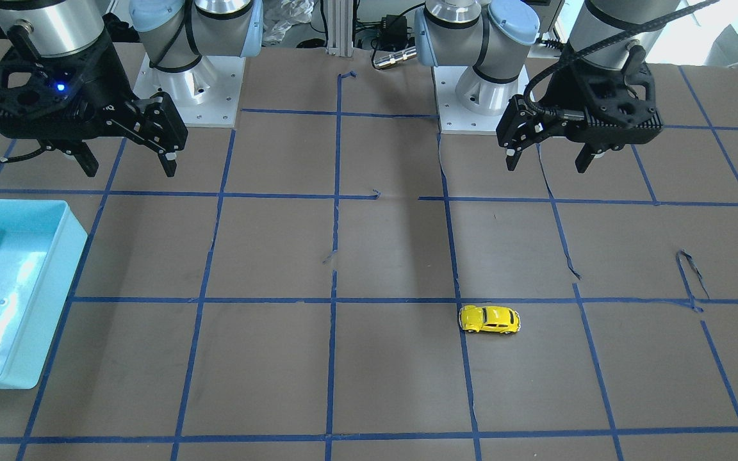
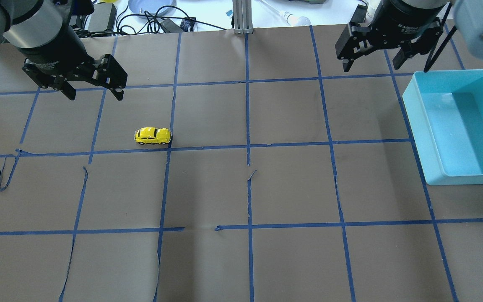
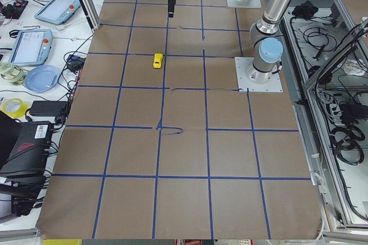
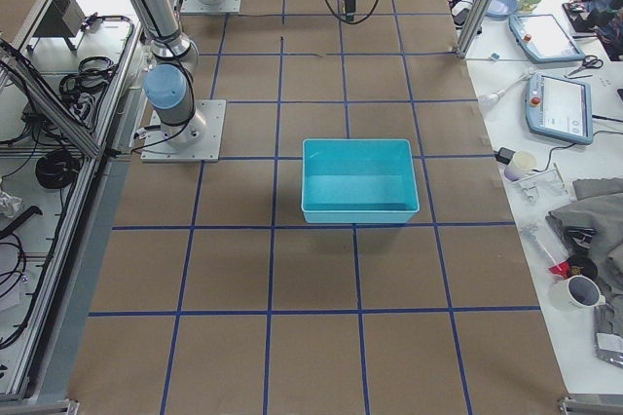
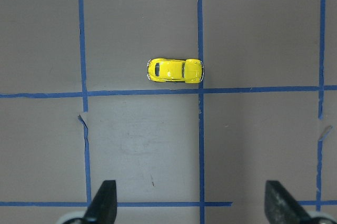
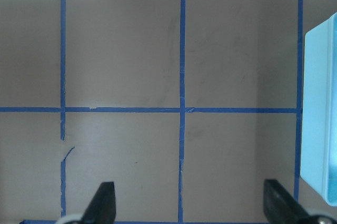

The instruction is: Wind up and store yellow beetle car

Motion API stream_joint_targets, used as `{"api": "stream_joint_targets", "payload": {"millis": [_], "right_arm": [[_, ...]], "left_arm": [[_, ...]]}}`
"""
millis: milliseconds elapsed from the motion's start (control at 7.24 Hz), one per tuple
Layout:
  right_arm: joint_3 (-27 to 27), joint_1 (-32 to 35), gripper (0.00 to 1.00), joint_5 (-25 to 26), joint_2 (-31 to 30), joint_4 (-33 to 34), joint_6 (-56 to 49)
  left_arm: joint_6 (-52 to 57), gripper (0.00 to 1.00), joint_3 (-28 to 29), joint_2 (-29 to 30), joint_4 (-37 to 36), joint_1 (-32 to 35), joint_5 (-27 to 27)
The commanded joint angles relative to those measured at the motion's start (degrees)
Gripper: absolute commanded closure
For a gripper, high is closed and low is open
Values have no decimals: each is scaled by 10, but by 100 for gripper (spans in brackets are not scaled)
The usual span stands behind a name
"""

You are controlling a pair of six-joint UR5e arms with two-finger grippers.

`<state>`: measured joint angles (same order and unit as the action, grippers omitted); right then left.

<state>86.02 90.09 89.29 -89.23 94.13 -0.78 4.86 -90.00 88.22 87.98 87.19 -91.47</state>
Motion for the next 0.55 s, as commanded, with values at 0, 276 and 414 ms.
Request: {"api": "stream_joint_targets", "payload": {"millis": [0, 276, 414], "right_arm": [[-1, 0, 0, -1, -1, 0, 0], [-1, 1, 0, -2, -1, 0, -1], [-1, 1, 0, -2, -1, 0, -1]], "left_arm": [[2, 0, -2, -4, -2, 0, -2], [8, 0, -2, -8, -5, -3, -2], [22, 0, 0, -13, -6, 0, -2]]}}
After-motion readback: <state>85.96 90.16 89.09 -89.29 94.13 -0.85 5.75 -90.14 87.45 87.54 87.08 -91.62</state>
